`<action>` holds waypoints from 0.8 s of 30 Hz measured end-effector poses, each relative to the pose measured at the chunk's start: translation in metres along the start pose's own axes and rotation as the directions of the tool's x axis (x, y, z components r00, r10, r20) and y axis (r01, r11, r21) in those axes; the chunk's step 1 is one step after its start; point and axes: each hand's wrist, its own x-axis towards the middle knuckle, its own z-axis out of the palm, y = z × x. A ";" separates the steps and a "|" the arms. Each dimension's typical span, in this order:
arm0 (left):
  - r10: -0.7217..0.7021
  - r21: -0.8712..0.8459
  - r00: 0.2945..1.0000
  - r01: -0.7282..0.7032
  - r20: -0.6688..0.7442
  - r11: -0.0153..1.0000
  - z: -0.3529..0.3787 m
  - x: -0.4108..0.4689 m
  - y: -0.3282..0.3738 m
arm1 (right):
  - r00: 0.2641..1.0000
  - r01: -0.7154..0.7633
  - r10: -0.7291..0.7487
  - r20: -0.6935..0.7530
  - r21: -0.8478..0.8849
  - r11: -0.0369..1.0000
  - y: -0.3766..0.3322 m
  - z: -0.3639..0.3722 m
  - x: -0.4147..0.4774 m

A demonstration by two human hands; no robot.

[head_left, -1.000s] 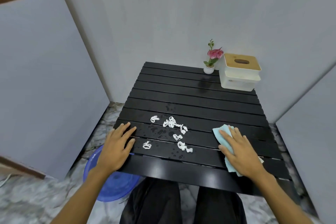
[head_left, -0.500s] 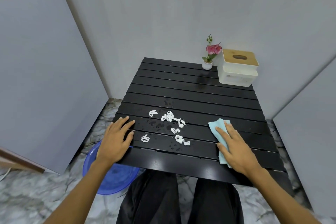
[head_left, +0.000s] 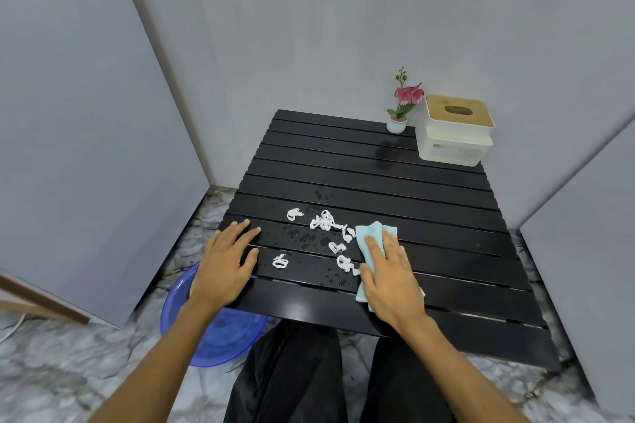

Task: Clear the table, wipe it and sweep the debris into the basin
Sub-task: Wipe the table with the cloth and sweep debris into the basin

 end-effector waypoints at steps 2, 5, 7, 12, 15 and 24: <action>-0.001 -0.003 1.000 0.001 0.003 1.000 0.000 0.000 0.000 | 1.000 0.011 -0.011 0.001 0.000 1.000 -0.007 0.006 0.003; 0.000 -0.001 1.000 0.000 0.003 1.000 0.001 0.000 0.000 | 0.999 0.036 -0.036 0.010 -0.013 0.999 -0.019 0.015 0.008; 0.001 0.001 1.000 -0.001 -0.001 1.000 0.001 0.000 0.000 | 0.999 0.047 -0.047 0.009 0.003 0.999 -0.026 0.019 0.010; 0.007 0.004 1.000 -0.007 -0.005 1.000 0.001 -0.001 0.000 | 0.995 0.097 -0.098 0.025 0.053 0.994 -0.046 0.026 0.016; 0.004 0.000 1.000 -0.004 -0.005 1.000 0.001 -0.001 0.000 | 0.990 0.117 -0.126 0.061 0.131 0.984 -0.061 0.031 0.021; -0.005 -0.055 1.000 0.007 0.026 0.998 -0.004 0.000 -0.002 | 1.000 -0.009 0.019 -0.010 0.612 0.791 -0.082 0.007 0.015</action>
